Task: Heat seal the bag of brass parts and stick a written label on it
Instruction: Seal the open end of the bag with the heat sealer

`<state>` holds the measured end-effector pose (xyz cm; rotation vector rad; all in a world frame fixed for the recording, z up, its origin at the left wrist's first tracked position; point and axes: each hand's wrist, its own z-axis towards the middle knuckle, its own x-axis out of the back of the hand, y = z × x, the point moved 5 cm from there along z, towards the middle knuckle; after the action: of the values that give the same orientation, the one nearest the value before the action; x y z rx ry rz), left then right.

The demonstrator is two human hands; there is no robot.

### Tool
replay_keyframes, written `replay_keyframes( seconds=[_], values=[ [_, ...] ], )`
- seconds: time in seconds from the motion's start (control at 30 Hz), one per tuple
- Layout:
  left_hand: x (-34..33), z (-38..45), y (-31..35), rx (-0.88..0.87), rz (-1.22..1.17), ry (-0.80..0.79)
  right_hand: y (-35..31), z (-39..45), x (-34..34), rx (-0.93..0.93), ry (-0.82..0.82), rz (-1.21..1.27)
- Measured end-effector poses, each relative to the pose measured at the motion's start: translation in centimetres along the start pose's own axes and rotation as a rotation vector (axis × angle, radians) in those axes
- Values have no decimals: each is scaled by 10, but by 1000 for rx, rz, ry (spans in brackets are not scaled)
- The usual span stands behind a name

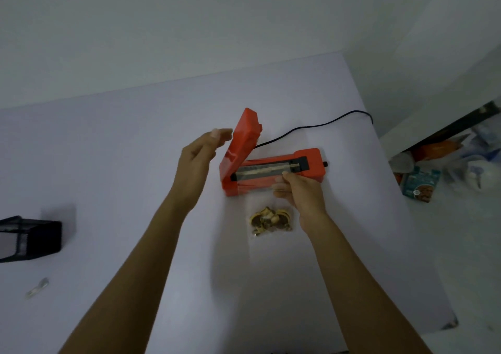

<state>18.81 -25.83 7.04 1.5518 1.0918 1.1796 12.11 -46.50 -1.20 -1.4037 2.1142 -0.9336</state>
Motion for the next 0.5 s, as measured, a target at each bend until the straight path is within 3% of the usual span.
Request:
replay_keyframes(
  seconds=[0.5],
  values=[
    [-33, 3, 2, 14, 22, -96, -9, -3, 5, 141, 40, -139]
  ],
)
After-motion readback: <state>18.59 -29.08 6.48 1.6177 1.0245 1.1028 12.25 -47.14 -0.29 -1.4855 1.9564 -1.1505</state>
